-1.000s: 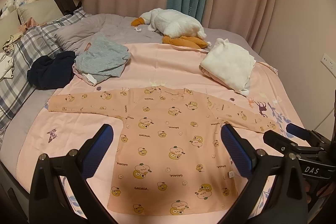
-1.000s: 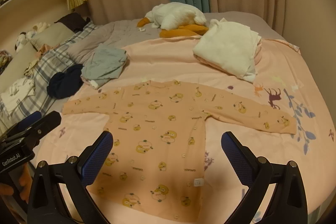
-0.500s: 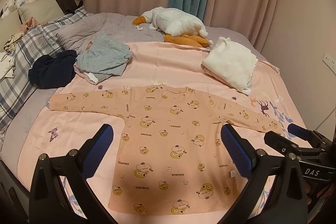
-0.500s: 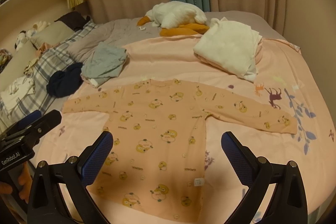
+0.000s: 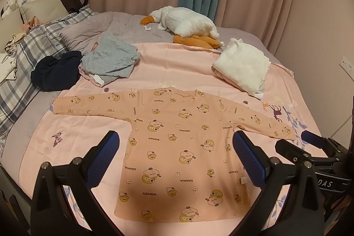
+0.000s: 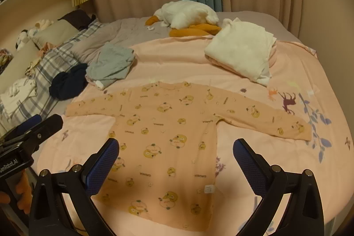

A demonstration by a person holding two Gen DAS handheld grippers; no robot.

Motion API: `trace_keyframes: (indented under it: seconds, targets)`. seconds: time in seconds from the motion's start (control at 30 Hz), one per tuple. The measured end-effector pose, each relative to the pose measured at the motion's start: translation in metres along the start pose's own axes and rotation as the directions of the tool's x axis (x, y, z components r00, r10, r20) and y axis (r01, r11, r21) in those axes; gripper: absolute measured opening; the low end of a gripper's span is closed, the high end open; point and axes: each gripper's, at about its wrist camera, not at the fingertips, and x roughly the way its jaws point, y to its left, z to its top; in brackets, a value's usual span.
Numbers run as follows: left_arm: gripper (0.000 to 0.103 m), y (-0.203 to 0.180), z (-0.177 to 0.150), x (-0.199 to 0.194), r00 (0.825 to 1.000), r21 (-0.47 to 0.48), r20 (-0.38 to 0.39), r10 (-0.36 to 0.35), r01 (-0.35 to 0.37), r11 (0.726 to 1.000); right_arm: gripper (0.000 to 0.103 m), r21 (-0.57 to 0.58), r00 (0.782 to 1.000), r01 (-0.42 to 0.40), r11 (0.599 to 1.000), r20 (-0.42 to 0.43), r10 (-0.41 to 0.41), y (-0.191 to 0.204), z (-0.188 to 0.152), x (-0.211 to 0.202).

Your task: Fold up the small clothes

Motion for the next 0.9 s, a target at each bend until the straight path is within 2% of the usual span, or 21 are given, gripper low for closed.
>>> trace_keyframes:
  seconds: [0.27, 0.57, 0.77, 0.9]
  targets:
    - [0.102, -0.002, 0.004, -0.005, 1.0, -0.004, 0.005, 0.01, -0.01, 1.0, 0.103, -0.011, 1.0, 0.017, 1.0, 0.006, -0.017, 0.004, 0.0, -0.004]
    - [0.102, -0.006, 0.002, -0.019, 0.999, 0.012, -0.007, -0.036, 0.037, 0.999, 0.103, -0.037, 1.0, 0.011, 0.999, 0.002, -0.011, 0.011, 0.0, -0.011]
    - [0.102, -0.009, 0.001, -0.029, 0.997, 0.016, 0.009, -0.073, 0.073, 0.997, 0.103, -0.028, 1.0, -0.013, 1.0, -0.003, 0.013, 0.012, 0.0, -0.015]
    - [0.102, -0.012, 0.0, -0.033, 0.997, 0.023, 0.014, -0.075, 0.074, 0.997, 0.103, -0.019, 0.997, -0.08, 0.997, -0.023, 0.079, 0.015, -0.004, -0.017]
